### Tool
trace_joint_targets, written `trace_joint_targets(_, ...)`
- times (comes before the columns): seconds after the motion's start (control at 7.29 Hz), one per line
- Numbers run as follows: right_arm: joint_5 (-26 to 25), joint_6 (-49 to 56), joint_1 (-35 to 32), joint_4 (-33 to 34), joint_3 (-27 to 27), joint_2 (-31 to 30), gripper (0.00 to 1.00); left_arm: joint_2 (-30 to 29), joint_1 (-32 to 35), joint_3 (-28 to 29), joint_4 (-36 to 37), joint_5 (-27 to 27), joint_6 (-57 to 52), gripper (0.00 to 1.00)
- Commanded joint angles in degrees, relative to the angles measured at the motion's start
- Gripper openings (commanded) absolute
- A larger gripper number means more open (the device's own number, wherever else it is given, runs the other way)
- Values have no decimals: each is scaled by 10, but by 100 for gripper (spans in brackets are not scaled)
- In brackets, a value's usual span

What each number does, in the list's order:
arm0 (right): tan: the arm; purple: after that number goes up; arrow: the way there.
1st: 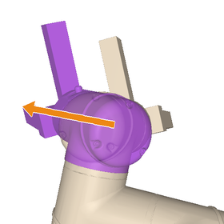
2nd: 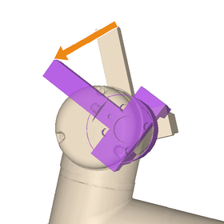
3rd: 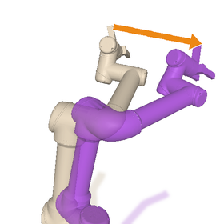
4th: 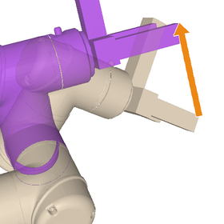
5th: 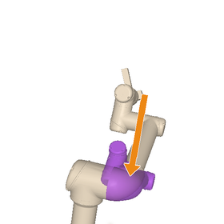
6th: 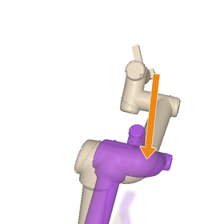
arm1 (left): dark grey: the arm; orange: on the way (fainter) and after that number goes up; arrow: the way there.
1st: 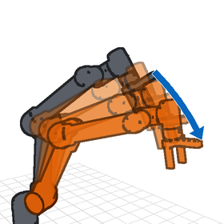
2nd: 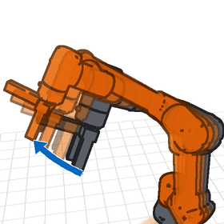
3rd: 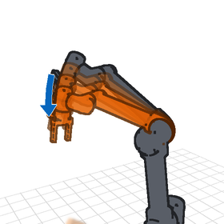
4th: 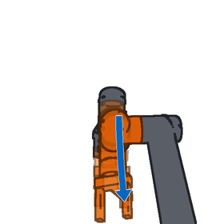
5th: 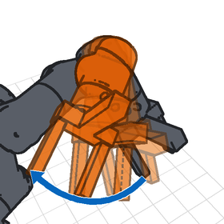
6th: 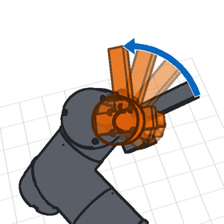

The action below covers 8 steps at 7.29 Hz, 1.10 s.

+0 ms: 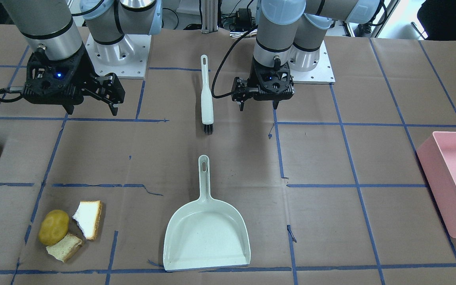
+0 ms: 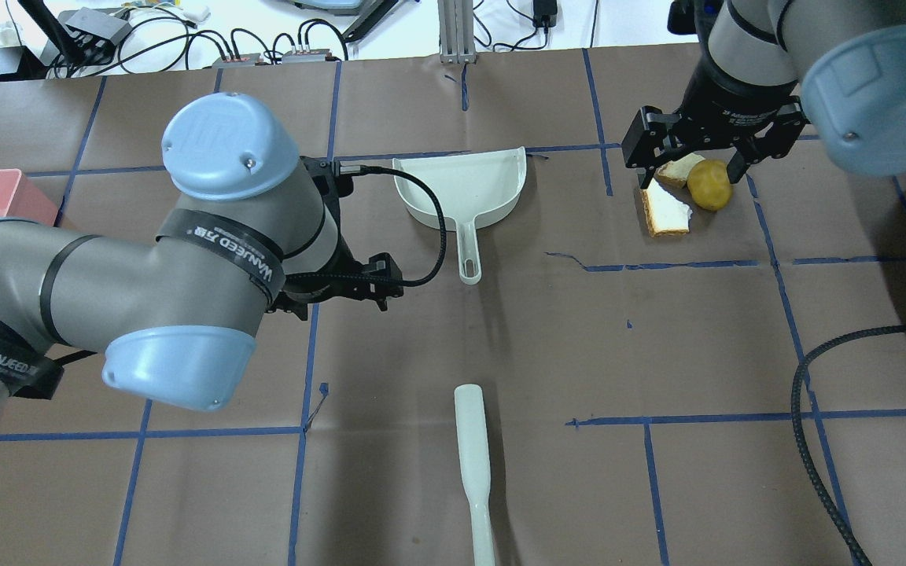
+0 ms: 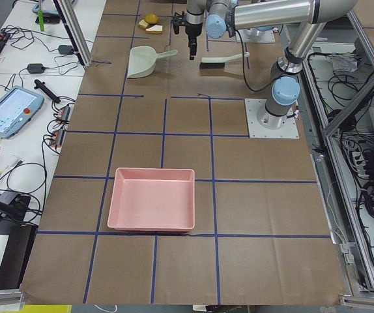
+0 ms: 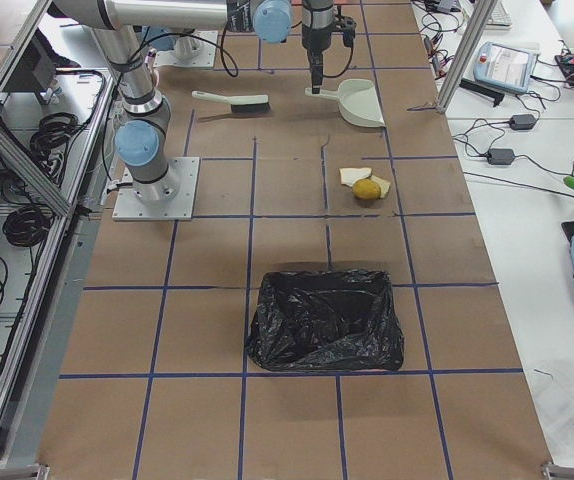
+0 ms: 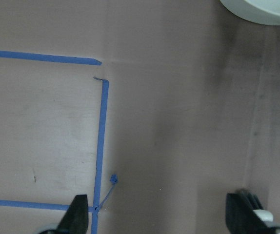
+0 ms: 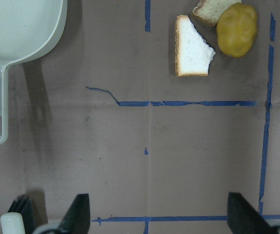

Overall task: Sweep and dump trash in nearest bin
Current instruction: 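Move the left gripper down over the white brush handle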

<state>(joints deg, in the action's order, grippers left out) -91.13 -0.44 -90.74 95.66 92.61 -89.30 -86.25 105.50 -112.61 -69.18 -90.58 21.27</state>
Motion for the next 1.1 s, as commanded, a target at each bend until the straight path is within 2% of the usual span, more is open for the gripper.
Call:
trace_joint_targets(0.0, 0, 0, 1, 0, 1, 0, 100, 26, 56, -30, -2, -2, 64, 94)
trace_joint_targets(0.14, 1, 0, 0, 0, 1, 0, 100, 37, 77, -50, 9, -2, 65, 92)
trace_joint_targets(0.55, -2, 0, 1, 0, 1, 0, 100, 52, 119, -133, 131, -1, 69, 93)
trace_joint_targets(0.82, -1, 0, 1, 0, 1, 0, 100, 50, 157, -176, 220, -2, 138, 99)
trace_joint_targets(0.96, -1, 0, 1, 1, 1, 0, 100, 47, 172, -203, 269, -3, 139, 99)
